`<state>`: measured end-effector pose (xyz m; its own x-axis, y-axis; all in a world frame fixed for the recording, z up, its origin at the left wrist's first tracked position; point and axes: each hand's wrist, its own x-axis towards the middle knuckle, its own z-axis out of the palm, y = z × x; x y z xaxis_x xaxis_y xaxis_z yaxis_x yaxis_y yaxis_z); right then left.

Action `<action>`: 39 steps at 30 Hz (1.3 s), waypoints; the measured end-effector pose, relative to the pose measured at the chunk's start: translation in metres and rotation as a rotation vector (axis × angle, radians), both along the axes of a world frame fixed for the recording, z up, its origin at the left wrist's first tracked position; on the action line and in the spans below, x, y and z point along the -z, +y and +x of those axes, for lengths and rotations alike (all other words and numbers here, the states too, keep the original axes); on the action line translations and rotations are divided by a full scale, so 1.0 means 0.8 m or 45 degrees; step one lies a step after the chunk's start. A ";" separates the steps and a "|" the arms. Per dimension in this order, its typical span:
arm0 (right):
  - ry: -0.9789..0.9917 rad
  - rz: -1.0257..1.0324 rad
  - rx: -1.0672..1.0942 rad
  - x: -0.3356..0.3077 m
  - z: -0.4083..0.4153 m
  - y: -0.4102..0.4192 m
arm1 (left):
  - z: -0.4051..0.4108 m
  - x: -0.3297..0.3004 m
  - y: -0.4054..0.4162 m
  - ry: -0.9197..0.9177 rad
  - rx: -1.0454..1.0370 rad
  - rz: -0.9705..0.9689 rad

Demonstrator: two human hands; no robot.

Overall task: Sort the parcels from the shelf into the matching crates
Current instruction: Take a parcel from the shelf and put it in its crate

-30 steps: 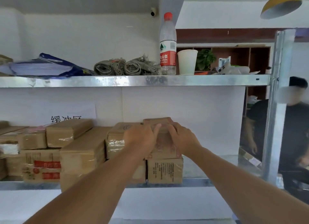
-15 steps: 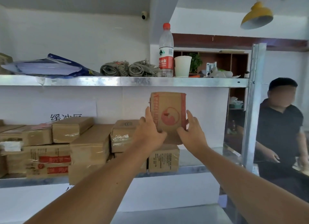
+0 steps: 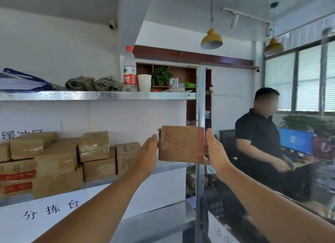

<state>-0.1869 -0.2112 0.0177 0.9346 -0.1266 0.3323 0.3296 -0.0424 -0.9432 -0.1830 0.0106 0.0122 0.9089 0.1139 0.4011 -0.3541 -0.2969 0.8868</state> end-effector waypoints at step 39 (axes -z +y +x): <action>0.124 -0.414 0.819 0.202 -0.190 -0.312 | -0.002 0.170 -0.392 -0.255 1.126 0.571</action>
<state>-0.3392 -0.4611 -0.1438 0.7359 -0.5701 0.3654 0.0601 -0.4826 -0.8738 -0.1843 -0.3032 -0.1237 0.5056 -0.7666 0.3958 -0.7385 -0.1474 0.6579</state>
